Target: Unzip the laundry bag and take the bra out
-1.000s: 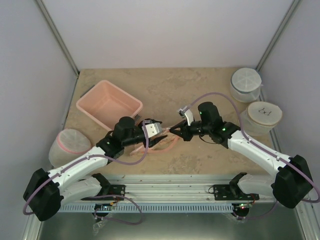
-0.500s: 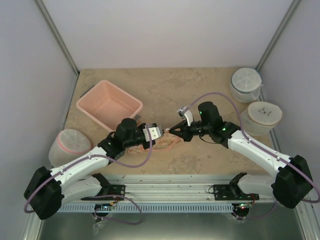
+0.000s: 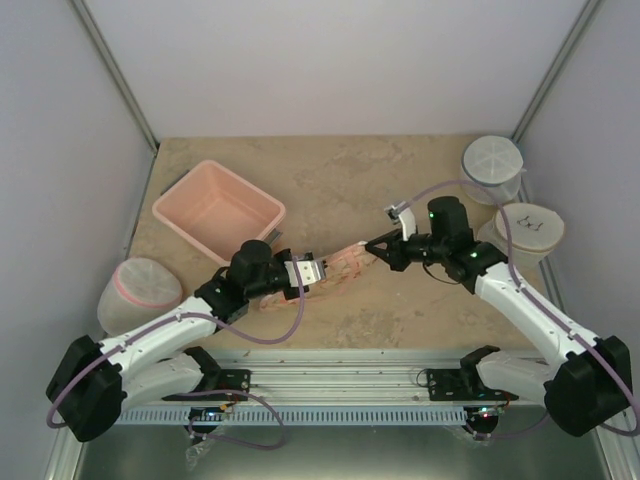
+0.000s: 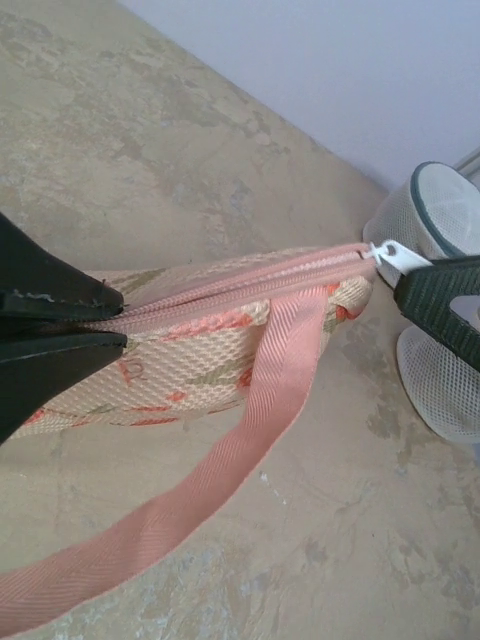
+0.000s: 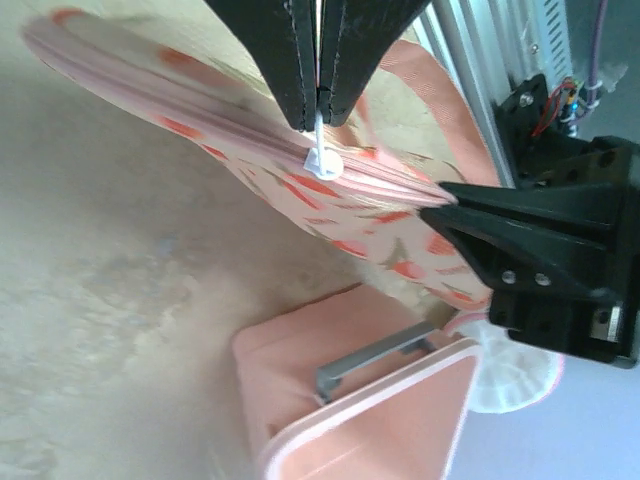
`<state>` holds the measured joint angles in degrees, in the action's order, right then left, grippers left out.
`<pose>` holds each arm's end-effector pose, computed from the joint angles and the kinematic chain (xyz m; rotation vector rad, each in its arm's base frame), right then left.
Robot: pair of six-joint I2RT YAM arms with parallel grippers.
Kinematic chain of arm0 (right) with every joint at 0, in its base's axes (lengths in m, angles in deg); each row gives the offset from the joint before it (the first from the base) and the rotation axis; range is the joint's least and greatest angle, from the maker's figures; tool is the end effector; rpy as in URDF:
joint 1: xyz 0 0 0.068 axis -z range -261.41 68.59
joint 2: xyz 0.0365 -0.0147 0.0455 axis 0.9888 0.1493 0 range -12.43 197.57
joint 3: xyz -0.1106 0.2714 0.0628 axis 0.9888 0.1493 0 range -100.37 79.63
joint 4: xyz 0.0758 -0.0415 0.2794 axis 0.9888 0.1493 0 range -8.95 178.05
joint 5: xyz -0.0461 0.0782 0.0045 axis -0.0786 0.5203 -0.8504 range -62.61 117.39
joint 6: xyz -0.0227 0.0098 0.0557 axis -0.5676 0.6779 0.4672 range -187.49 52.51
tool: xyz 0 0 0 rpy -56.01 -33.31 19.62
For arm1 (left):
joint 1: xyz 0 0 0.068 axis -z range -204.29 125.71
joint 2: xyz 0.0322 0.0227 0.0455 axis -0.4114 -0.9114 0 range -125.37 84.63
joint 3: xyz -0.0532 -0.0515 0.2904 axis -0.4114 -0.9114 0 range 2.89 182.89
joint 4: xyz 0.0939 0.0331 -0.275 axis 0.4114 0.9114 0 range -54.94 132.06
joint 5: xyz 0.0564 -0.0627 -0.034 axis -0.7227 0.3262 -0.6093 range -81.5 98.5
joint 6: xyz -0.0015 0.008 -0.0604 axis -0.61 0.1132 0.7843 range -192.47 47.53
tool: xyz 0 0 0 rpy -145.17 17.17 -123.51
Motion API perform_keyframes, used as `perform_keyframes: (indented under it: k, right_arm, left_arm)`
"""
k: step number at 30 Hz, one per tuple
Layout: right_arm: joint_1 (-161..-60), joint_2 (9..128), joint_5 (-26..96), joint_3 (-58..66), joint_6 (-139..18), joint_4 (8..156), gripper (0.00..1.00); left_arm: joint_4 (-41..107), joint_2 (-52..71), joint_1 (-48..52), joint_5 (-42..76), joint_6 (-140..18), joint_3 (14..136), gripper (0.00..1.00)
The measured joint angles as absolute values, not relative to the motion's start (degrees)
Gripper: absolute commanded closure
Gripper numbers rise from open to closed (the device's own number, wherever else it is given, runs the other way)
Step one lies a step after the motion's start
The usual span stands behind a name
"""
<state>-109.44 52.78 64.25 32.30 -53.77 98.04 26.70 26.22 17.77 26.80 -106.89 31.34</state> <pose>0.2266 0.1514 0.2870 -0.6599 2.1556 1.1047 0.1737 -0.1761 0.2320 1.3656 1.3902 -0.3991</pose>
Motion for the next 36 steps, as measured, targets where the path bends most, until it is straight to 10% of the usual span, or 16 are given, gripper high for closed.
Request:
perform_keyframes:
  k: [19,25,36]
  right_arm:
    - [-91.3,49.7,74.3,36.1,-54.9,102.3,0.99]
    - [-95.9,49.1,74.6,36.1,-55.1,101.2,0.99]
    - [-107.5,48.5,70.2,35.0,-51.8,96.9,0.99]
  left_arm:
    - [22.7,28.1,17.8,26.4,-97.7,29.5,1.0]
    - [23.7,28.5,17.8,29.1,-98.8,28.2,0.31]
    - [24.4,29.6,17.8,42.0,-92.9,34.9,0.16]
